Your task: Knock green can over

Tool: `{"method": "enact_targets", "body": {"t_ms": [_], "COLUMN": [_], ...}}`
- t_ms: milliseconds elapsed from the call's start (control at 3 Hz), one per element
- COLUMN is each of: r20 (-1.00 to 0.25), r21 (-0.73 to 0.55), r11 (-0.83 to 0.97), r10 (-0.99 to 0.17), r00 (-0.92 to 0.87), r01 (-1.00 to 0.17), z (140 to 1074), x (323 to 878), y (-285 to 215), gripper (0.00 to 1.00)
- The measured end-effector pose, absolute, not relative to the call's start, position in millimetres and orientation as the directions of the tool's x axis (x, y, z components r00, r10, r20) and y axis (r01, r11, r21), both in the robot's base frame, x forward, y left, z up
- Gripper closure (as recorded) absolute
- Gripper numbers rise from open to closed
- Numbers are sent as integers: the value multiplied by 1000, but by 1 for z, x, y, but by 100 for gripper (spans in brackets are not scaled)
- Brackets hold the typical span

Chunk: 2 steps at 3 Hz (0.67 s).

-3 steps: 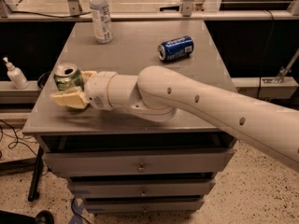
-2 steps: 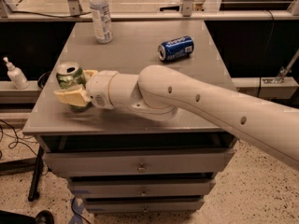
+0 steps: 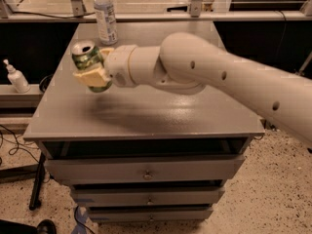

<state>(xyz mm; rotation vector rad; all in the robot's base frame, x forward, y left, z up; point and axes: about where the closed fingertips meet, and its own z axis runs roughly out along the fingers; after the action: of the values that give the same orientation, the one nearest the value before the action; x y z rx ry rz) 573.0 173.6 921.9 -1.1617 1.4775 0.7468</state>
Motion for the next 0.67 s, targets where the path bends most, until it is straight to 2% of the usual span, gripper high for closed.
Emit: {"method": "enact_targets", "body": {"t_ms": [667], "r20": [-818], "r21": [-285], "r11": [140], "r10": [-550], "r00": [165], "r01": [-948], "z": [947], "x": [589], "y": [161], "gripper": [100]}}
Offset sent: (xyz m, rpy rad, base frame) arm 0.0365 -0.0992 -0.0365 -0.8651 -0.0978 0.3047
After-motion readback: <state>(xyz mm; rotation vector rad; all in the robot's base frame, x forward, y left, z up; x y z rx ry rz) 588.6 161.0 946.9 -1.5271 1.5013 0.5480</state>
